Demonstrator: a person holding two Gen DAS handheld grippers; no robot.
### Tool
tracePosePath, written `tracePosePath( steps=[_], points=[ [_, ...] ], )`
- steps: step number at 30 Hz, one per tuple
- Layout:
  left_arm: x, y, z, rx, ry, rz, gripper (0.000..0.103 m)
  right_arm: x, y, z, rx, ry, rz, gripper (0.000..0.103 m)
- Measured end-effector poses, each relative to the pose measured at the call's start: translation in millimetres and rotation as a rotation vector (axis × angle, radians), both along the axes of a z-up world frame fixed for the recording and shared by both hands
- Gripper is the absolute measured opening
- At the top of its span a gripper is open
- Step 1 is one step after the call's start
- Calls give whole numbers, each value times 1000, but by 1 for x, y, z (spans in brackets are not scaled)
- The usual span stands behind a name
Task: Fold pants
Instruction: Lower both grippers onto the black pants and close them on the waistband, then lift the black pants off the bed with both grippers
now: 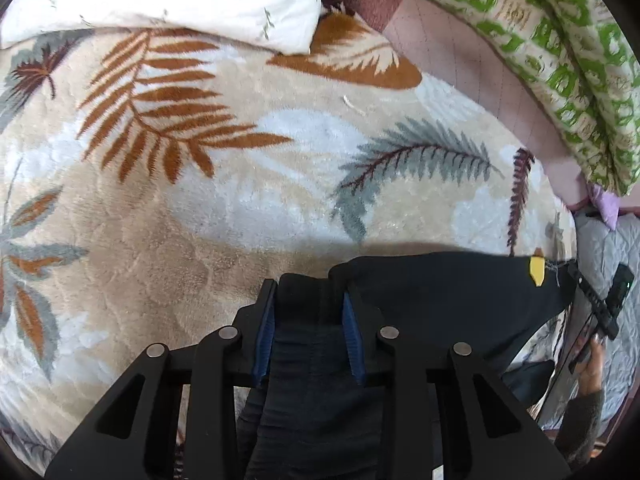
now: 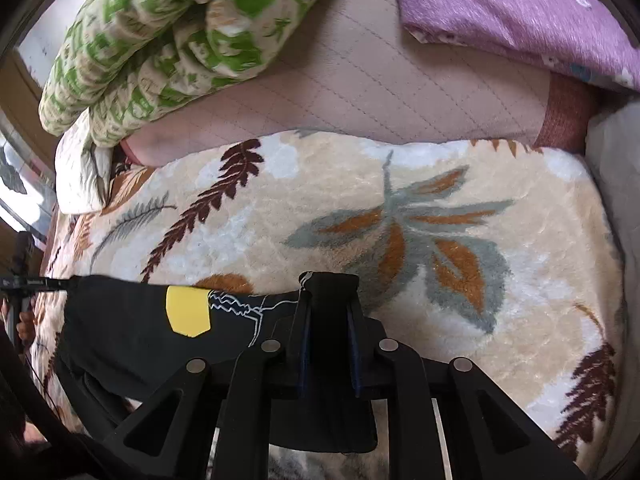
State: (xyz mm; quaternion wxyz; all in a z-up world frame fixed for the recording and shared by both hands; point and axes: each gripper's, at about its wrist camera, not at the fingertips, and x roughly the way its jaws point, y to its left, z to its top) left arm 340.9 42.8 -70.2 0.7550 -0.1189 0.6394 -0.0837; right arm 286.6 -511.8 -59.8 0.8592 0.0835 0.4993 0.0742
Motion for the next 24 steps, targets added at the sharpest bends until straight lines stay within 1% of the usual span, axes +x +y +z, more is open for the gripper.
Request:
tracePosePath(
  steps=[2,3,4,5,7,8,10,11,12,16,17,18,19,21,23,24],
  points=[
    [-3,1,5,1,-12,8,29,-6,-1,6,-16,-11,11,15],
    [-3,1,6,7,-8,4,29,-8,-2,6,-32,0,10,16],
    [-3,0,5,25,-1,2,29,-8,-3,1,-38,35,8,18],
    [-2,1,4,36,2,0,29,-7,-5,-5,-46,82,-1,23],
    [0,-4,3,45,1,-4,29,-6,-12,-13,-42,119,-24,25],
    [1,-4,3,44,2,-6,29,-7,-18,-13,-29,100,-42,25],
    [4,-8,1,52,5,-10,29,-5,-32,-12,65,59,-82,26],
    [5,-7,-1,54,10,-11,29,-3,-39,-13,118,56,-96,29],
    [8,-7,-4,58,18,-11,29,0,-42,-16,136,60,-100,29],
    [14,-5,-14,56,46,8,29,14,-39,-30,106,125,-58,29],
    [15,-4,-15,57,47,12,29,15,-33,-29,74,115,-23,24],
    [16,-3,-15,54,44,21,29,15,-29,-26,38,102,1,24],
    [16,-4,-15,49,39,28,29,15,-25,-24,27,99,20,18],
    [15,-5,-12,44,26,34,29,12,-20,-13,11,63,45,17],
    [12,-5,-8,46,13,33,29,7,-18,1,0,21,47,17],
    [10,-4,-6,44,10,37,29,5,-18,6,1,13,45,17]
  ],
)
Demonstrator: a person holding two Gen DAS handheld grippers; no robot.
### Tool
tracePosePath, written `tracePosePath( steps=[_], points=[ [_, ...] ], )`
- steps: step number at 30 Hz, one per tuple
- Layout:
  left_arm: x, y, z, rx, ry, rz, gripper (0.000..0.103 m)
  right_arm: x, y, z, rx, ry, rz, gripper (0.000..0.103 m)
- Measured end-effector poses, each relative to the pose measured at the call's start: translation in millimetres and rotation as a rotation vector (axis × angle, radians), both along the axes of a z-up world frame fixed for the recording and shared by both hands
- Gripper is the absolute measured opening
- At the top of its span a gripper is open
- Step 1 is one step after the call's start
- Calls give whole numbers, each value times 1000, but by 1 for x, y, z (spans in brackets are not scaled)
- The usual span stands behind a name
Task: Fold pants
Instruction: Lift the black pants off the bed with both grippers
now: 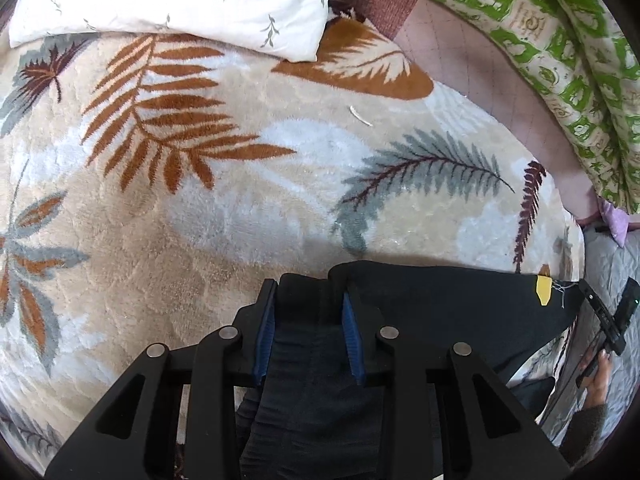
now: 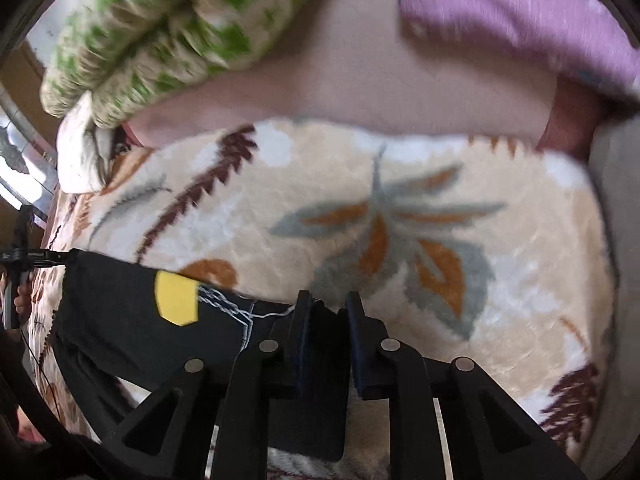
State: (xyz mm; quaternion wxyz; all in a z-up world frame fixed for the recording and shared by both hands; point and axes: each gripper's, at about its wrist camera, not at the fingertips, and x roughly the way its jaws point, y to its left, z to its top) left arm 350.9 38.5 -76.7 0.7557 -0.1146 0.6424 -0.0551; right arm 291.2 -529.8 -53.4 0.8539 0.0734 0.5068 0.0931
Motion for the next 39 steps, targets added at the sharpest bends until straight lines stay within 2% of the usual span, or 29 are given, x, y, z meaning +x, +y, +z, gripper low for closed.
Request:
tracePosePath(
  steps=[7,12,22,29,33,39],
  points=[
    [-19,-1,28,-31,-62,27,28,-33,15,35,-70,-63,21,17],
    [-35,2,44,-60,-87,37,28,-51,20,43,-81,-75,15,17],
    [-73,5,70,-71,-127,28,28,-104,26,59,-109,-88,11,17],
    [-110,9,71,-87,-137,23,28,-150,37,60,-141,-90,36,17],
    [-134,12,66,-95,-134,15,27,-178,41,48,-142,-81,44,17],
    [-166,22,42,-102,-99,16,27,-221,46,27,-116,-79,33,17]
  ],
)
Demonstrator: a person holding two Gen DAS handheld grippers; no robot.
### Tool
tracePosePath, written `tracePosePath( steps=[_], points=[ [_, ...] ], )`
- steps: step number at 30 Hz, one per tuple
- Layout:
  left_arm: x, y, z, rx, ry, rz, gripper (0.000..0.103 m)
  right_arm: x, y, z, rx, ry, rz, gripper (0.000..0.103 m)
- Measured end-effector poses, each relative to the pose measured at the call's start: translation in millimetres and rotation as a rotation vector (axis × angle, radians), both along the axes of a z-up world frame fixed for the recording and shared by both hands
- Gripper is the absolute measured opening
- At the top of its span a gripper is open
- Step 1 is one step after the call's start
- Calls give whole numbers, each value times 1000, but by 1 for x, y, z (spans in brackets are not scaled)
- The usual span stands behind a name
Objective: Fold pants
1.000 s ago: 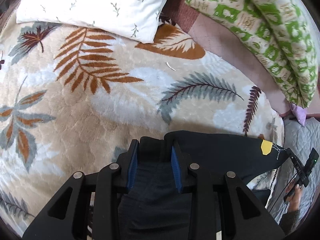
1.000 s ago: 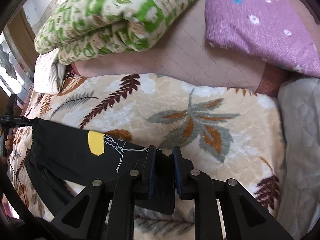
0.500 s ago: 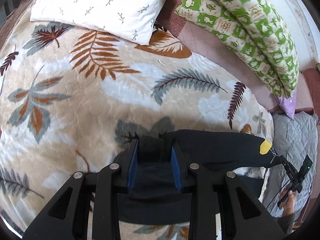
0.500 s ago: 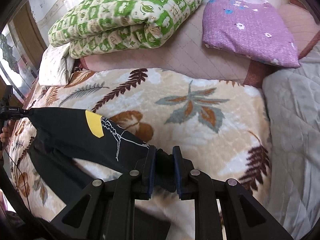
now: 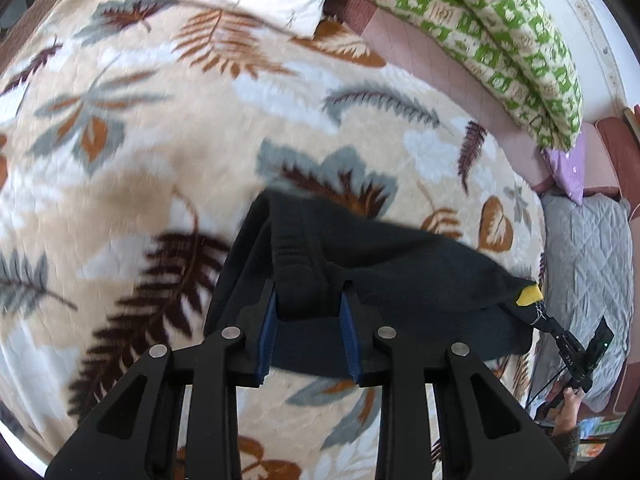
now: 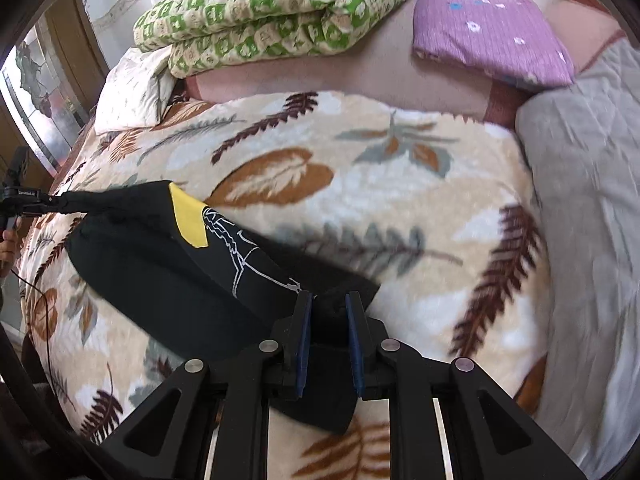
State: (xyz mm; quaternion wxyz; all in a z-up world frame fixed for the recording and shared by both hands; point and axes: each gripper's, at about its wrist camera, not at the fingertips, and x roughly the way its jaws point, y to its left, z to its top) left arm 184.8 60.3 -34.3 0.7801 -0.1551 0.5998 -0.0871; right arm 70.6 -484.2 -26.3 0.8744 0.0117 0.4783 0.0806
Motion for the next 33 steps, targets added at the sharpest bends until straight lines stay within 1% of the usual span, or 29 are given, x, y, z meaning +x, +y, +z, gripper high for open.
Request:
tracePosePath(
  steps=[5,12,13,14,18,20,22,23,24,25,27,29,30,31,32,33],
  points=[
    [-22,12,-25,-1,53,2,27,-29,5,-20,21,19,-12,17],
    [-38,28,-35,-11,68,13,27,-58,-2,-29,84,2,-80,17],
    [-41,31,-36,9,62,16,22,-61,-3,-29,92,-4,-91,17],
    [-42,33,-37,20,64,16,21,-63,-4,-30,98,-2,-99,17],
    [-46,51,-49,6,104,38,21,-67,-5,-36,108,14,-131,17],
    [-47,55,-48,-4,101,31,21,-66,-2,-40,91,33,-135,17],
    [-48,54,-37,0,67,1,21,-64,0,-43,73,49,-146,17],
    [-48,52,-32,6,52,-15,21,-63,-1,-44,66,59,-153,21],
    [-46,50,-24,15,26,-24,21,-61,-1,-45,57,75,-165,23],
    [-45,50,-20,15,10,-30,23,-62,-1,-45,47,77,-170,24],
    [-38,46,-8,20,-25,-50,32,-64,-1,-36,31,65,-189,25],
    [-31,41,0,30,-57,-57,60,-70,-3,-22,51,20,-235,26],
    [-27,38,2,40,-76,-62,62,-74,-3,-12,84,-9,-266,28],
    [-21,35,4,51,-90,-69,63,-78,-1,-3,122,-38,-286,33],
    [-17,32,4,55,-89,-83,63,-82,6,6,169,-67,-291,39],
    [-11,30,2,57,-78,-98,63,-83,16,12,199,-81,-278,41]
  ],
)
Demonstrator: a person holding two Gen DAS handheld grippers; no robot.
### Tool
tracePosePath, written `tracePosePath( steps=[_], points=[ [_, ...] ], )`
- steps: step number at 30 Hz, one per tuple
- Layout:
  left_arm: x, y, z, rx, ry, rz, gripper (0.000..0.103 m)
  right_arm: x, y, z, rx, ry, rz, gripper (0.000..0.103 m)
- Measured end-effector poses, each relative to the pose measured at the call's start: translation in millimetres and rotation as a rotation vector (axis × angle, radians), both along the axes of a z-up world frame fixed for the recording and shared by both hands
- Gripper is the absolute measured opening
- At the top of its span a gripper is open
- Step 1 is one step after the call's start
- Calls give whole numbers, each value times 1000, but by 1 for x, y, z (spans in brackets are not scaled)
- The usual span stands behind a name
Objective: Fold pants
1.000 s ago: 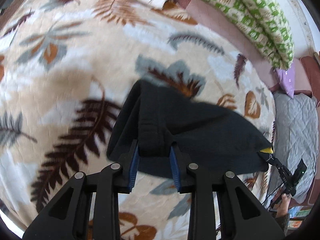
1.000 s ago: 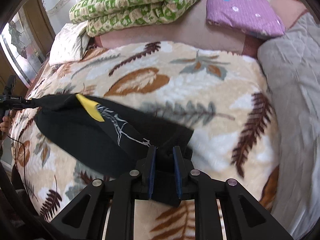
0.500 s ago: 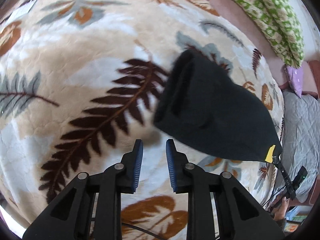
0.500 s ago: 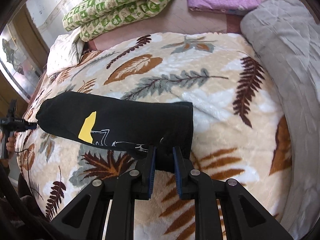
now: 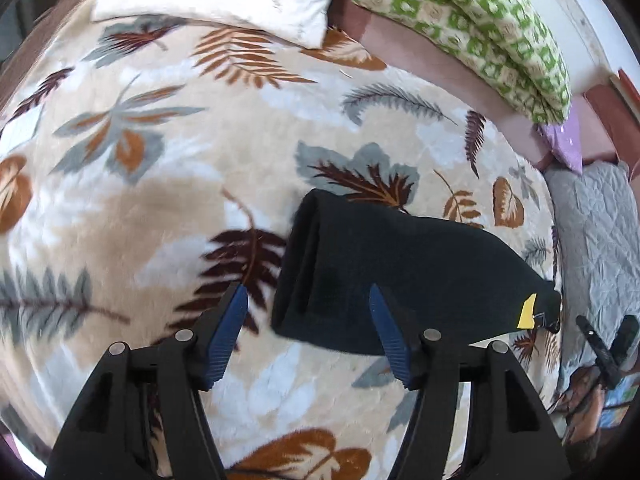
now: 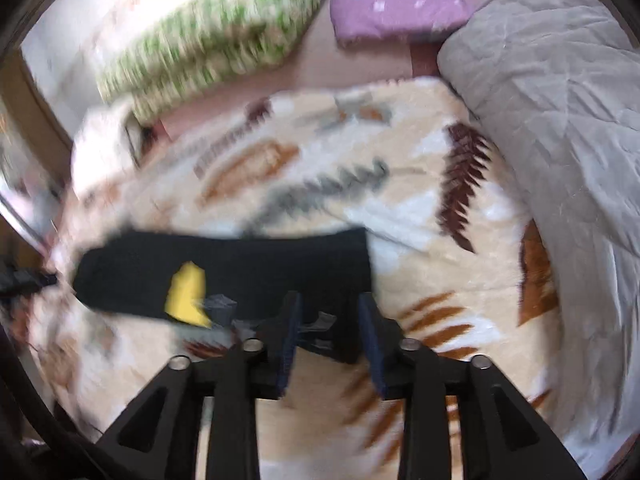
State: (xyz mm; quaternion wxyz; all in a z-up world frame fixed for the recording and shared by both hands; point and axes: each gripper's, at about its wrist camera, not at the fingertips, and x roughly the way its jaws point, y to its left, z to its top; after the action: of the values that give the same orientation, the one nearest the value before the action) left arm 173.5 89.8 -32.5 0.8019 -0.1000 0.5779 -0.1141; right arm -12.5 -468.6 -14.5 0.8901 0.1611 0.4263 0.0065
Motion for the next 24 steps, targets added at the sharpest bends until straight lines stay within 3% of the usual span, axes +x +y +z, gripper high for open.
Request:
tracePosePath(
  steps=[3,5,8,12,15,20,24],
  points=[
    [15,-6,-9,-24,58,-22,63,5,52,11,98,-33,86,45],
    [22,-8,-16,-51,93,-29,63,14,82,9,218,-41,122,43],
    [29,-7,-23,-102,113,-39,63,23,84,-6,379,-21,45,43],
    [37,-10,-34,-179,141,-70,63,17,52,-23,349,65,-116,45],
    [44,-18,-39,-205,153,-86,63,13,51,-40,448,110,-137,45],
    [50,-31,-39,-208,158,-148,63,23,77,-50,547,76,-115,45],
    [53,-30,-42,-215,179,-180,63,23,59,-54,495,91,-207,45]
  ],
)
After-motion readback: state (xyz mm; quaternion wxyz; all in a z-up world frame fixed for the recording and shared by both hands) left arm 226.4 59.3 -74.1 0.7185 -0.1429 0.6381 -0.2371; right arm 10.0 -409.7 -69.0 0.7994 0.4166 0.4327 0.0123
